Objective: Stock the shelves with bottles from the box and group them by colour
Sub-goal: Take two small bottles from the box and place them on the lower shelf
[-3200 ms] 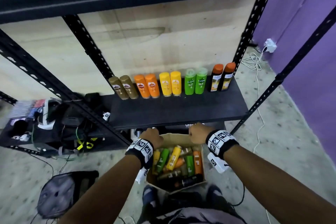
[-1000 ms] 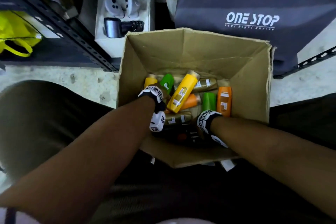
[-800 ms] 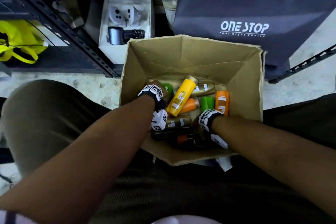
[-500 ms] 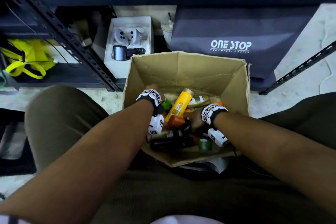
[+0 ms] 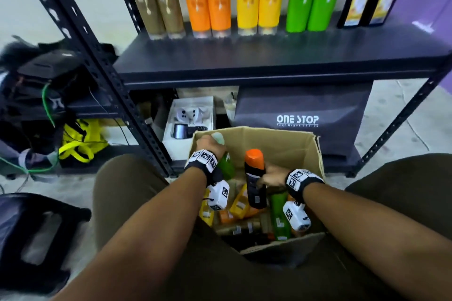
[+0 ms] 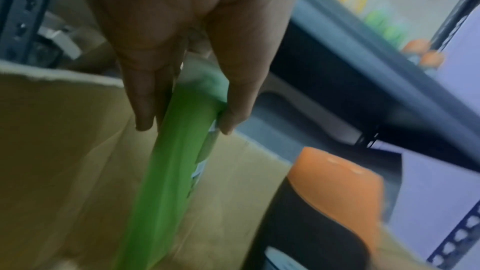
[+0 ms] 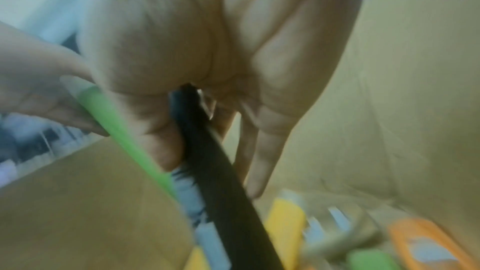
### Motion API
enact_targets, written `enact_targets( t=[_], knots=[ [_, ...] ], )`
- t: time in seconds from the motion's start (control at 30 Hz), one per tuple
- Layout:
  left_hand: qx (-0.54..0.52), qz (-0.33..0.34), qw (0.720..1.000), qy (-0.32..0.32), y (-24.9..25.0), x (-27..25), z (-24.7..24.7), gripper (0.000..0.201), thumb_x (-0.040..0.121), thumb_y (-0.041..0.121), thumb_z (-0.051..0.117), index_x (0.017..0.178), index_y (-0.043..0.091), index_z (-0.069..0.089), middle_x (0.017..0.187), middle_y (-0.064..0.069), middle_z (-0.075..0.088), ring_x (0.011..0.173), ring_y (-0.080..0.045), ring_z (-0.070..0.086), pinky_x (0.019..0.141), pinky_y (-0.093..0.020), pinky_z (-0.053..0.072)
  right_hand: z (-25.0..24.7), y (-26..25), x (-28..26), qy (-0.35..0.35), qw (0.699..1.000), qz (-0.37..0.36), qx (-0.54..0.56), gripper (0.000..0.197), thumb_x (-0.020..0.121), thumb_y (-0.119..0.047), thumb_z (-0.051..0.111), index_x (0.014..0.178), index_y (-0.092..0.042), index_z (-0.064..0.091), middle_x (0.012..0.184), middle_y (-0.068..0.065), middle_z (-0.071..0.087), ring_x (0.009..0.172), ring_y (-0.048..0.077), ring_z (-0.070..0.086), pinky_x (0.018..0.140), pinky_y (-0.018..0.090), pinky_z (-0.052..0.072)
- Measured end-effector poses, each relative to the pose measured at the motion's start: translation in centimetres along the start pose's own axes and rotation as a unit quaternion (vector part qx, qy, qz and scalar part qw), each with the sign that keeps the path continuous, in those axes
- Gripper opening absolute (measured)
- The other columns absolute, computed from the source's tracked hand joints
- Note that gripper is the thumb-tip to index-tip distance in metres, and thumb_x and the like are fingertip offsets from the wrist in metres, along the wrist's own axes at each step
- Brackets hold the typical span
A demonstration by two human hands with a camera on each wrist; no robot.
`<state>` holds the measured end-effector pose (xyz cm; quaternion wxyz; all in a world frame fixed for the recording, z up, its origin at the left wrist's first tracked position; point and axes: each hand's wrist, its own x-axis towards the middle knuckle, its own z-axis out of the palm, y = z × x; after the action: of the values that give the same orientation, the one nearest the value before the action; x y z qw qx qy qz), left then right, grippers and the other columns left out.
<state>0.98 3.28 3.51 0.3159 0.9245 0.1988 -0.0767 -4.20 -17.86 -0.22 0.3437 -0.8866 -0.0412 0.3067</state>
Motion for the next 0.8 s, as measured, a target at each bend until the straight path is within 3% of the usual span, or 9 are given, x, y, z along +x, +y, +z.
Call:
enact_targets(
  t=[0.07,0.13,0.23,0.3,0.43,0.53,0.67,0.8],
  knots=[
    [-0.018,0.013,0.999,0.038,1.1,-0.5,-1.4,0.053,0.076,0.03,0.083,0.119,0.004,0.064,0.12,-0.017,0.069,0.109,-0.034,0.066,0.086,-0.036,0.056,-0.6,-0.8,-0.5,0.055,0.998,-0.03,0.025,0.083,0.081,-0.008,0.076,0.15,-0.019,0.03,0.134,0.012,0.058,0.12,0.033,0.057,0.104,0.046,0.048],
    [-0.047,0.031,0.996,0.066,2.1,-0.8,-2.7,0.054,0.076,0.031,0.084,0.118,0.004,0.063,0.118,-0.017,0.069,0.11,-0.034,0.066,0.085,-0.035,0.054,-1.5,-1.6,-0.7,0.097,0.992,-0.064,0.048,0.085,0.083,-0.009,0.076,0.151,-0.016,0.026,0.138,0.012,0.055,0.125,0.03,0.055,0.108,0.044,0.044],
    [-0.097,0.063,0.99,0.081,3.5,-0.9,-4.8,0.053,0.073,0.03,0.087,0.115,0.006,0.065,0.113,-0.014,0.072,0.105,-0.03,0.068,0.086,-0.032,0.056,-2.9,-3.0,-0.8,0.135,0.983,-0.103,0.066,0.075,0.087,-0.008,0.072,0.147,-0.013,0.028,0.134,0.014,0.059,0.122,0.031,0.058,0.105,0.044,0.046],
    [-0.12,0.079,0.984,0.109,4.2,-1.3,-6.2,0.05,0.072,0.03,0.087,0.111,0.006,0.067,0.111,-0.013,0.073,0.104,-0.029,0.068,0.079,-0.029,0.053,-3.9,-4.2,-1.0,0.155,0.977,-0.129,0.068,0.065,0.088,-0.011,0.071,0.141,-0.013,0.032,0.129,0.013,0.062,0.117,0.032,0.061,0.101,0.047,0.049],
    [-0.168,0.124,0.96,0.187,5.6,-2.3,-9.8,0.052,0.072,0.032,0.087,0.111,0.006,0.065,0.108,-0.012,0.072,0.103,-0.029,0.066,0.076,-0.024,0.043,-5.9,-6.9,-1.7,0.206,0.956,-0.195,0.075,0.058,0.09,-0.016,0.07,0.138,-0.019,0.038,0.123,0.005,0.064,0.115,0.027,0.063,0.095,0.039,0.049],
    [-0.205,0.168,0.939,0.219,6.7,-3.1,-12.9,0.05,0.074,0.032,0.087,0.113,0.008,0.066,0.109,-0.009,0.072,0.104,-0.026,0.066,0.084,-0.028,0.05,-7.6,-9.4,-2.5,0.222,0.942,-0.242,0.063,0.058,0.092,-0.024,0.068,0.141,-0.024,0.036,0.126,0.005,0.064,0.114,0.024,0.062,0.097,0.043,0.051],
    [-0.234,0.211,0.916,0.248,8.4,-3.9,-17.2,0.046,0.075,0.036,0.087,0.11,0.011,0.071,0.106,-0.005,0.074,0.103,-0.022,0.068,0.091,-0.037,0.055,-9.9,-13.3,-3.4,0.258,0.916,-0.305,0.051,0.064,0.095,-0.03,0.066,0.149,-0.026,0.032,0.131,-0.002,0.061,0.113,0.014,0.058,0.091,0.033,0.046],
    [-0.264,0.236,0.898,0.263,9.6,-4.0,-21.5,0.049,0.076,0.037,0.087,0.117,0.014,0.072,0.109,-0.002,0.075,0.102,-0.018,0.07,0.092,-0.04,0.058,-11.7,-17.3,-4.2,0.273,0.887,-0.369,0.053,0.065,0.096,-0.036,0.064,0.15,-0.032,0.029,0.135,-0.007,0.061,0.122,0.011,0.058,0.098,0.032,0.047]
  ],
)
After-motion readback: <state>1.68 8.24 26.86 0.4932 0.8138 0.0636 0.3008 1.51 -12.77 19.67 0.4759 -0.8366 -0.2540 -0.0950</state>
